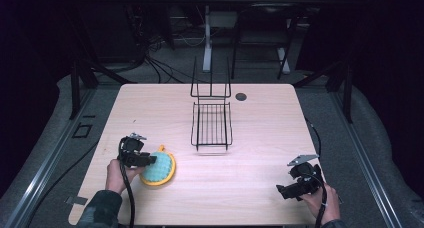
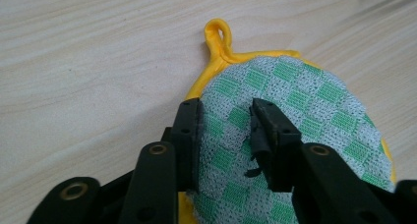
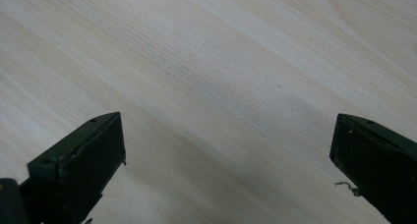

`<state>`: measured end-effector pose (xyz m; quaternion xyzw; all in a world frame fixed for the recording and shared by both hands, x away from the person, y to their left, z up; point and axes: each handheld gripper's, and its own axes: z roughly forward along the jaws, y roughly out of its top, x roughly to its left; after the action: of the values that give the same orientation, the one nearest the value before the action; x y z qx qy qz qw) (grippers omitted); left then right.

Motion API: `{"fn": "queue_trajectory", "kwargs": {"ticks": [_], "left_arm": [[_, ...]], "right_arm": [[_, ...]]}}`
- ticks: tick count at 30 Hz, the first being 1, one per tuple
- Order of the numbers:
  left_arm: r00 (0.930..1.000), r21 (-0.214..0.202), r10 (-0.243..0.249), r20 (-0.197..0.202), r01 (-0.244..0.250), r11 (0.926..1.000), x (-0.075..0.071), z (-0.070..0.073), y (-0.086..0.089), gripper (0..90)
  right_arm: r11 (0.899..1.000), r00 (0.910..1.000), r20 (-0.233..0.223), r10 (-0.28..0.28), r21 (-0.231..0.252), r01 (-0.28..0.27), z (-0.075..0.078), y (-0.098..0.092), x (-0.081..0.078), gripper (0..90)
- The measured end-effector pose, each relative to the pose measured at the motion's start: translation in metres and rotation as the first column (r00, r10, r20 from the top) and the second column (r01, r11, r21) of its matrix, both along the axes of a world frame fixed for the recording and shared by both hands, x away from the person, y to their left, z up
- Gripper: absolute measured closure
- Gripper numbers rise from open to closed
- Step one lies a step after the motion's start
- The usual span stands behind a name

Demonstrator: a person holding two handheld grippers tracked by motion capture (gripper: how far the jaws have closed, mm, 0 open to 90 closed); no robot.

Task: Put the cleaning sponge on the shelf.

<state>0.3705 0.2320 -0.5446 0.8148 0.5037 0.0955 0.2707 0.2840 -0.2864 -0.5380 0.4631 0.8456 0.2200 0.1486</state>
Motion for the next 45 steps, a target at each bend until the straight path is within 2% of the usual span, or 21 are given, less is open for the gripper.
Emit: {"fn": "queue_trajectory", "kwargs": {"ticks": [5, 10, 12, 15, 20, 21, 36, 45], "left_arm": [[0.9998, 0.022, 0.003, 0.018, -0.004, 0.9998, -0.002, 0.0, 0.0, 79.3], [0.999, 0.044, 0.001, 0.045, -0.003, 0.999, -0.005, 0.0, -0.003, 84.6], [0.9984, 0.035, 0.002, 0.056, -0.004, 0.9994, -0.005, 0.0, -0.003, 85.7], [0.9982, 0.019, 0.003, 0.06, -0.004, 0.9998, -0.006, 0.002, -0.001, 86.5], [0.9972, 0.027, -0.004, 0.074, 0.002, 0.9996, -0.008, 0.007, -0.001, 87.1], [0.9959, 0.025, -0.001, 0.09, -0.001, 0.9997, -0.01, 0.01, -0.001, 87.1], [0.9922, 0.029, -0.007, 0.124, 0.003, 0.9996, -0.017, 0.027, 0.002, 87.8], [0.9866, 0.029, -0.016, 0.162, 0.011, 0.9995, -0.023, 0.04, 0.0, 88.0]], "right_arm": [[1.0, 1.0, -0.001, -0.003, 0.002, 0.003, 0.0, 0.0, 0.0, 0.0], [1.0, 1.0, 0.0, -0.001, 0.001, 0.001, 0.0, 0.0, 0.0, 0.0], [1.0, 1.0, -0.005, 0.0, -0.002, 0.0, 0.001, 0.0, 0.0, 0.0], [1.0, 1.0, 0.001, -0.001, -0.005, 0.001, 0.001, -0.001, 0.0, 0.0], [1.0, 1.0, -0.004, -0.002, -0.004, 0.002, 0.002, -0.002, 0.0, 0.0], [1.0, 1.0, 0.002, 0.0, -0.007, 0.0, 0.001, -0.002, 0.0, 0.0], [1.0, 1.0, 0.001, -0.003, -0.005, 0.003, 0.002, -0.002, -0.001, 0.0], [1.0, 1.0, 0.004, -0.004, -0.001, 0.004, 0.002, -0.003, -0.001, 0.0]]}}
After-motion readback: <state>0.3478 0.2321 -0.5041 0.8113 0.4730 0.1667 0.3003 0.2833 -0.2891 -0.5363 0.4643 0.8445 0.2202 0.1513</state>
